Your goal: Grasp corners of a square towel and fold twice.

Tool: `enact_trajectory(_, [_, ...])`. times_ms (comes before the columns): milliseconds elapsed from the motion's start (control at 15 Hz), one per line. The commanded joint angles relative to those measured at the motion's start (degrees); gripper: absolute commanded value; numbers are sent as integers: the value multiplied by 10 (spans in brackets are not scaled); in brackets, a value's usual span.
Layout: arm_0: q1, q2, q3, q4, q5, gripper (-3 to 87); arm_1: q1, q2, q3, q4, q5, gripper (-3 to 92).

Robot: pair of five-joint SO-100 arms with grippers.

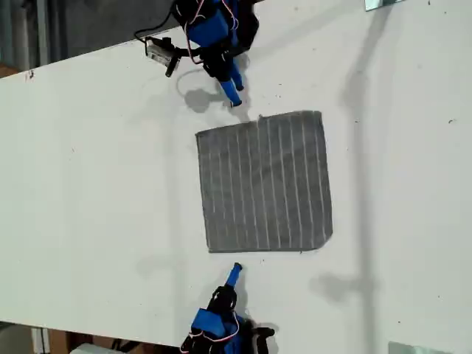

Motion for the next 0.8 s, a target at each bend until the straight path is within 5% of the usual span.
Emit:
enact_trajectory(0, [-292, 3, -10, 10, -169, 126, 221, -4, 47, -44, -185, 130])
enact_trajectory(733, [-268, 3, -20, -12, -144, 192, 211, -54, -21, -56, -244, 181])
